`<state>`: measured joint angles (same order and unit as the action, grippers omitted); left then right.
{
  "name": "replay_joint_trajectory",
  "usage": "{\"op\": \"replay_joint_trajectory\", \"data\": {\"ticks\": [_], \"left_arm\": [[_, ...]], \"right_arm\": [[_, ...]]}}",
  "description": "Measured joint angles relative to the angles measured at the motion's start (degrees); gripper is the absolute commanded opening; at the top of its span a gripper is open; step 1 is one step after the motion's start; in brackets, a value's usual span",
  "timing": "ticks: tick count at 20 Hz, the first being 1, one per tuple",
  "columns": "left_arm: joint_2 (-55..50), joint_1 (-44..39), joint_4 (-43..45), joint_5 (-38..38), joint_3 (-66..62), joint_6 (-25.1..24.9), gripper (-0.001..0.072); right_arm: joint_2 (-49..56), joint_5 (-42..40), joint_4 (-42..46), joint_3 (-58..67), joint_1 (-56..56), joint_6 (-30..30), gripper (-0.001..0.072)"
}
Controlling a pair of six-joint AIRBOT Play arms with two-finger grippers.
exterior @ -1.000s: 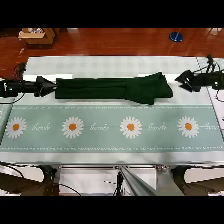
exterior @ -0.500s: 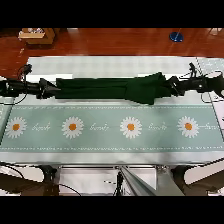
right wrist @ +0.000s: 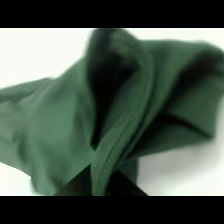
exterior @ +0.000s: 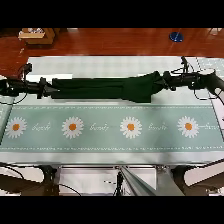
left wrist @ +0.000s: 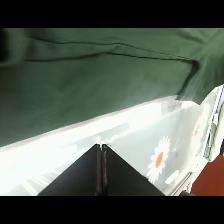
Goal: Fold the shirts.
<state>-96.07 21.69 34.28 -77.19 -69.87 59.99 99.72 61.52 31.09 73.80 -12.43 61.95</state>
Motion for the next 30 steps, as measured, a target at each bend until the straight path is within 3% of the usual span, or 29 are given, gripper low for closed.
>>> {"op": "replay_joint_trajectory", "data": {"ticks": [8, 13, 21, 30], "left_arm": [[3.10, -13.84, -5.16, 1.07, -0.07, 3.52, 0.0021], [2.95, -28.15, -6.49, 9.22, -0.07, 6.58, 0.0021], [-1.22, -45.33, -10.05, 20.92, -0.07, 10.34, 0.0022], [-7.63, -52.06, -15.45, 26.43, -0.07, 10.80, 0.0021]], "right_arm": [[-8.66, 13.94, 16.59, 0.00, 0.11, 6.49, 0.0031], [-13.42, 18.03, 22.73, 0.00, 0.11, 10.75, 0.0032], [-19.15, 19.93, 22.86, 0.00, 0.13, 14.67, 0.0031], [-22.82, 22.21, 20.37, 0.00, 5.38, 16.24, 0.0031]]}}
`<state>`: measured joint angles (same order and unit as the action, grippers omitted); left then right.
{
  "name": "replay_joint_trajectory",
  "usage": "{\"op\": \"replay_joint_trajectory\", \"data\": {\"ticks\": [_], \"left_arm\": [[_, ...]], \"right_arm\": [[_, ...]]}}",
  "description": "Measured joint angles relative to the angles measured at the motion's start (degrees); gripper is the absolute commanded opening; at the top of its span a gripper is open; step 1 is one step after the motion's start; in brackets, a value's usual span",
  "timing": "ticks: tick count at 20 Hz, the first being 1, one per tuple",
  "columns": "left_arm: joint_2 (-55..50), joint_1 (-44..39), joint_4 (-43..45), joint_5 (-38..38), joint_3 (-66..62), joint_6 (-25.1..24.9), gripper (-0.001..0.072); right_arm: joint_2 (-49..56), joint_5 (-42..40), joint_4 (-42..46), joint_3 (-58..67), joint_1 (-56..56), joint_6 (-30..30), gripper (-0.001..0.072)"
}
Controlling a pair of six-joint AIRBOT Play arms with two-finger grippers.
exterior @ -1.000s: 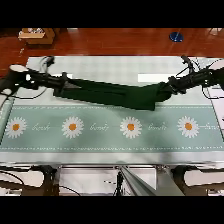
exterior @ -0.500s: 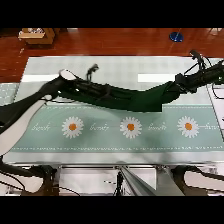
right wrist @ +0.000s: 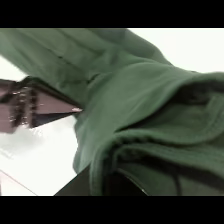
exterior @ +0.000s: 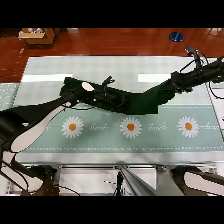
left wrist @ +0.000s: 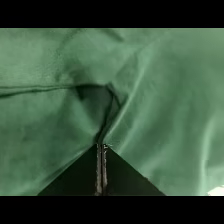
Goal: Fold the shirts.
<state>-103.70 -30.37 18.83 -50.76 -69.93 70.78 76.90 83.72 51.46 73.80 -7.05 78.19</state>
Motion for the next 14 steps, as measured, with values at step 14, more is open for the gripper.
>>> {"op": "replay_joint_trajectory", "data": {"ticks": [14], "left_arm": [[2.58, 2.32, -2.27, 2.86, -3.98, -0.26, 0.0020]], "right_arm": [[-6.82, -3.50, -4.46, 0.00, 3.85, 2.14, 0.0031]]}}
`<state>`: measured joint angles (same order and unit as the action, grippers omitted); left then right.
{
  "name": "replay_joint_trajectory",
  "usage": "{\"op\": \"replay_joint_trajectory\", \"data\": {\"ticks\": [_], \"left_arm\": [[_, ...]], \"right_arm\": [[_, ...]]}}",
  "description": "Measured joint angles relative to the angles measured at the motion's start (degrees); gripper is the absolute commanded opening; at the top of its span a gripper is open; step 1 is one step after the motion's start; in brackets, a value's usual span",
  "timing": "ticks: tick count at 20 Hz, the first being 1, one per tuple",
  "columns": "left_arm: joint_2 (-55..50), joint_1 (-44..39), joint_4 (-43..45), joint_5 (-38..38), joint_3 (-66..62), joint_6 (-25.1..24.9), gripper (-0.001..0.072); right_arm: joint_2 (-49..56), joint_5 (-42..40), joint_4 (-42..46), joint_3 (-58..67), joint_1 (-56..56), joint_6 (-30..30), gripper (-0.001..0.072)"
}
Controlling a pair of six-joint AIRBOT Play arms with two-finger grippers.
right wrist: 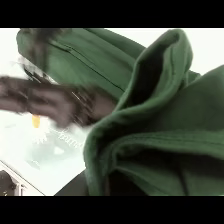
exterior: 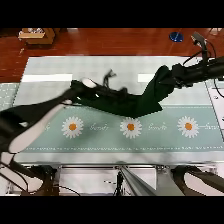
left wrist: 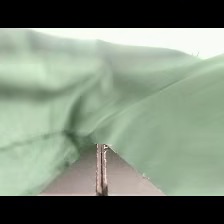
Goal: Fold the shirts.
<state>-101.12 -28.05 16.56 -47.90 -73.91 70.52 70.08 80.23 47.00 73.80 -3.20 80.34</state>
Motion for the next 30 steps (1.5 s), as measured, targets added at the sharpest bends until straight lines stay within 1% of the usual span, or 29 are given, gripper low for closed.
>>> {"op": "replay_joint_trajectory", "data": {"ticks": [3, 6, 8, 11, 13, 15, 16, 17, 18, 19, 20, 21, 22, 24, 27, 28, 29, 30], "left_arm": [[7.10, 11.08, 5.77, -4.28, -0.39, -0.55, 0.0020], [15.45, 25.38, 11.06, -10.88, -0.59, -0.90, 0.0020], [20.46, 34.64, 13.00, -14.69, -0.61, -1.29, 0.0020], [26.12, 45.29, 14.38, -20.28, -0.61, -1.86, 0.0020], [28.79, 49.31, 14.62, -22.32, -0.61, -2.10, 0.0021], [30.42, 50.93, 14.80, -23.67, -0.61, -2.21, 0.0021], [30.93, 51.12, 15.02, -24.20, -0.61, -2.25, 0.0021], [31.28, 50.99, 15.17, -24.39, -0.52, -2.51, 0.0020], [31.54, 50.60, 15.15, -24.65, -0.31, -2.67, 0.0021], [31.67, 50.12, 15.23, -25.03, -0.02, -2.89, 0.0020], [31.78, 49.53, 15.45, -25.07, 0.37, -3.08, 0.0021], [31.80, 48.98, 15.82, -25.07, 0.79, -3.28, 0.0021], [31.78, 48.37, 16.50, -24.92, 1.38, -3.50, 0.0021], [31.54, 47.47, 17.81, -24.37, 2.67, -3.72, 0.0021], [30.69, 46.77, 19.06, -23.71, 4.81, -3.93, 0.0025], [30.18, 46.66, 19.39, -23.56, 5.35, -3.96, 0.0036], [29.68, 46.58, 19.50, -23.54, 5.70, -3.98, 0.0085], [29.09, 46.49, 19.63, -23.39, 5.97, -4.00, 0.0194]], "right_arm": [[1.49, -4.81, 1.73, 0.00, 6.80, 0.94, 0.0032], [4.98, -13.99, 2.10, 0.00, 15.72, 2.10, 0.0032], [8.04, -22.69, 1.09, 0.00, 22.10, 2.54, 0.0032], [13.09, -37.79, -2.80, 0.00, 30.60, 2.89, 0.0032], [16.87, -47.63, -6.93, 0.00, 35.43, 2.95, 0.0032], [20.83, -55.93, -12.15, 0.00, 39.63, 3.06, 0.0032], [22.49, -58.99, -14.53, 0.00, 41.31, 3.08, 0.0047], [24.09, -61.59, -16.87, 0.00, 42.97, 3.08, 0.0135], [25.20, -63.54, -18.69, 0.02, 44.35, 3.08, 0.0263], [26.01, -65.09, -20.09, 0.09, 45.53, 2.93, 0.0385], [26.67, -66.31, -21.09, 0.39, 46.56, 2.34, 0.0470], [27.10, -66.73, -21.86, 1.03, 47.28, 1.29, 0.0515], [27.32, -66.62, -22.38, 1.97, 47.54, -0.22, 0.0530], [27.06, -64.67, -22.93, 3.87, 47.08, -3.74, 0.0528], [24.13, -59.32, -22.29, 5.46, 42.86, -7.04, 0.0526], [22.69, -56.17, -20.87, 5.73, 40.61, -7.37, 0.0525], [20.96, -51.89, -18.32, 5.90, 37.77, -7.23, 0.0523], [19.26, -47.39, -14.60, 6.08, 34.75, -5.90, 0.0518]]}}
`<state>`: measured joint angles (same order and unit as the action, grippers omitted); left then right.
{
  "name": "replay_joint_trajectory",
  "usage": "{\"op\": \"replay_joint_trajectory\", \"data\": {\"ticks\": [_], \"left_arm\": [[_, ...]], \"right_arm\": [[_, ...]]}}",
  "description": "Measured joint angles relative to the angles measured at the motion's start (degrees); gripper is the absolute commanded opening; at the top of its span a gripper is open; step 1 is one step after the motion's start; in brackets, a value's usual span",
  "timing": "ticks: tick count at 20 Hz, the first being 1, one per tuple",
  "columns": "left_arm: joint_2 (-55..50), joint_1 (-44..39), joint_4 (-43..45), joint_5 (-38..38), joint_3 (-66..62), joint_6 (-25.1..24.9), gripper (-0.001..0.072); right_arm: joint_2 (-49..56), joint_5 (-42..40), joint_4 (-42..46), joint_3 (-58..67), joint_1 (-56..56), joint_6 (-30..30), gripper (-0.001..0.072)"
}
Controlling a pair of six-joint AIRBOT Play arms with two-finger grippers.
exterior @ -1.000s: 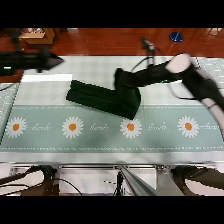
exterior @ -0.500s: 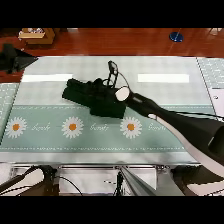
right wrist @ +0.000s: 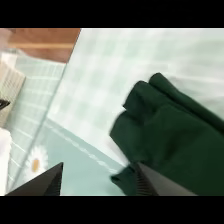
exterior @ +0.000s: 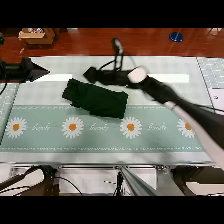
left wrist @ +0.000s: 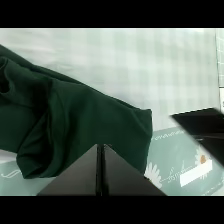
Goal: Fold the shirts.
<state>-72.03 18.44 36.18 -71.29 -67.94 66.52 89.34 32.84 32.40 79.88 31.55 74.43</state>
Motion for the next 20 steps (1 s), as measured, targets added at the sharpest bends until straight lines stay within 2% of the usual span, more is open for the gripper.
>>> {"op": "replay_joint_trajectory", "data": {"ticks": [1, 2, 3, 4, 5, 6, 7, 11, 15, 20], "left_arm": [[-0.63, -0.04, 0.24, 0.00, 0.22, -0.07, 0.0346], [-1.25, -0.09, 0.26, 0.07, 0.35, -0.07, 0.0411], [-1.97, -0.22, 0.28, 0.17, 0.46, -0.26, 0.0411], [-2.73, -0.46, 0.42, 0.11, 0.52, -0.98, 0.0437], [-3.72, -0.90, 0.70, -0.26, 0.57, -2.14, 0.0569], [-4.79, -1.51, 1.38, -0.61, 0.61, -3.15, 0.0667], [-6.14, -2.36, 2.56, -0.72, 0.63, -4.00, 0.0712], [-13.29, -6.14, 6.84, -0.92, 0.68, -7.69, 0.0712], [-19.96, -10.05, 8.41, -1.14, 0.55, -11.63, 0.0712], [-24.46, -13.55, 11.13, -1.07, 0.44, -15.17, 0.0712]], "right_arm": [[-1.84, 5.31, 5.42, 0.09, -3.52, 2.32, 0.0455], [-3.34, 10.95, 11.43, 0.13, -6.75, 4.85, 0.0452], [-4.74, 17.46, 17.99, 0.11, -10.16, 7.26, 0.0453], [-5.77, 22.99, 23.34, -0.07, -13.20, 8.92, 0.0489], [-6.51, 28.11, 27.74, -0.66, -16.31, 9.92, 0.0494], [-7.08, 32.04, 30.38, -1.57, -19.15, 10.36, 0.0542], [-7.48, 34.32, 31.41, -2.69, -21.35, 10.47, 0.0547], [-8.20, 39.08, 27.21, -8.61, -26.18, 7.08, 0.0548], [-8.46, 39.04, 21.27, -13.35, -26.82, 3.30, 0.0547], [-8.46, 37.31, 18.10, -15.52, -26.64, 1.62, 0.0546]]}}
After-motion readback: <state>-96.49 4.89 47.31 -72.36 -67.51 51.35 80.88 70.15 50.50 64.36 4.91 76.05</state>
